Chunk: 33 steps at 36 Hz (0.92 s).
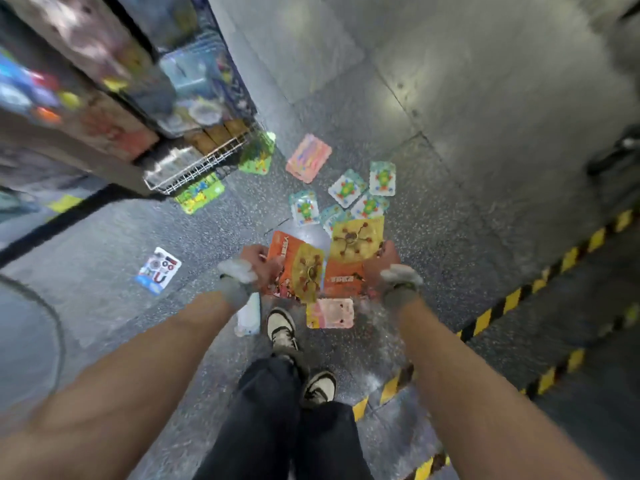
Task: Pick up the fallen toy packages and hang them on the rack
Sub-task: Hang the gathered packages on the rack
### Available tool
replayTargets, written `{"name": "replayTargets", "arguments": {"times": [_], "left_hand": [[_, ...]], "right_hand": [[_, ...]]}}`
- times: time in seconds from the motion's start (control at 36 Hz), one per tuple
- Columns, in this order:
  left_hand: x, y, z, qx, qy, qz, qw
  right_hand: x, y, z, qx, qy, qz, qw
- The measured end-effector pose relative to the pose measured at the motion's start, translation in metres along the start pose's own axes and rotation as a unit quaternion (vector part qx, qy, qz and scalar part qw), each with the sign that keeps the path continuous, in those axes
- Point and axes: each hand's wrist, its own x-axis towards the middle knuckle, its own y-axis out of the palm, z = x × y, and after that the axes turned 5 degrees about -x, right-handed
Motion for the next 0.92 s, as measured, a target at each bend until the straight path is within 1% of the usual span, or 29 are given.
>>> {"name": "replayTargets", "arguments": {"times": [0.06,0.11,0.17,0.22,0.28,0.31,0.36,0.44,0.47,0.53,0.56,0.58,0.64,0.72,0.75,0.81,0.86,0.89,0.92], "left_hand": [[-0.011,-0.031,-0.019,-0.001,0.022,-0.009,1.0],[-0.022,-0.06,-0.038,-0.005,0.037,-0.02,0.999],[-0.033,-0.091,-0.062,-0.024,0.05,-0.031,0.998],[-0.046,-0.122,-0.082,-0.07,0.053,-0.05,0.995],[-0.056,-0.155,-0.098,-0.079,0.064,-0.074,0.992],[-0.053,-0.156,-0.099,-0.077,0.07,-0.068,0.992],[-0.068,-0.187,-0.115,-0.124,0.074,-0.089,0.986],[-0.074,-0.218,-0.127,-0.136,0.084,-0.094,0.983],[-0.071,-0.229,-0.127,-0.162,0.08,-0.098,0.979],[-0.077,-0.241,-0.131,-0.193,0.088,-0.126,0.969],[-0.085,-0.251,-0.139,-0.197,0.087,-0.147,0.965],[-0.088,-0.256,-0.143,-0.194,0.087,-0.149,0.966],[-0.108,-0.266,-0.158,-0.204,0.097,-0.172,0.959],[-0.133,-0.272,-0.178,-0.225,0.09,-0.221,0.945],[-0.129,-0.275,-0.177,-0.215,0.082,-0.218,0.948],[-0.14,-0.276,-0.187,-0.192,0.062,-0.26,0.944],[-0.152,-0.279,-0.196,-0.117,0.069,-0.317,0.939],[-0.159,-0.281,-0.201,-0.084,0.074,-0.317,0.942],[-0.174,-0.282,-0.212,-0.082,0.087,-0.329,0.937]], "right_hand": [[-0.019,-0.006,0.047,-0.015,-0.038,0.002,0.999],[-0.034,-0.006,0.088,-0.045,-0.105,-0.009,0.993],[-0.044,-0.004,0.129,-0.05,-0.126,-0.014,0.991],[-0.068,-0.001,0.175,-0.071,-0.156,-0.006,0.985],[-0.085,-0.001,0.215,-0.078,-0.185,0.0,0.98],[-0.087,-0.001,0.221,-0.079,-0.191,0.002,0.978],[-0.107,-0.002,0.254,-0.085,-0.217,0.011,0.972],[-0.121,-0.005,0.29,-0.092,-0.254,0.023,0.963],[-0.128,-0.009,0.303,-0.098,-0.267,0.029,0.958],[-0.126,-0.015,0.318,-0.111,-0.292,0.037,0.949],[-0.125,-0.02,0.33,-0.126,-0.307,0.036,0.943],[-0.121,-0.021,0.334,-0.134,-0.317,0.034,0.938],[-0.118,-0.031,0.349,-0.145,-0.352,0.045,0.924],[-0.141,-0.056,0.37,-0.185,-0.386,0.053,0.902],[-0.143,-0.056,0.374,-0.194,-0.386,0.059,0.9],[-0.151,-0.068,0.388,-0.232,-0.408,0.065,0.881],[-0.164,-0.081,0.405,-0.299,-0.446,0.066,0.841],[-0.169,-0.081,0.411,-0.317,-0.461,0.061,0.826],[-0.177,-0.084,0.42,-0.335,-0.482,0.062,0.807]]}}
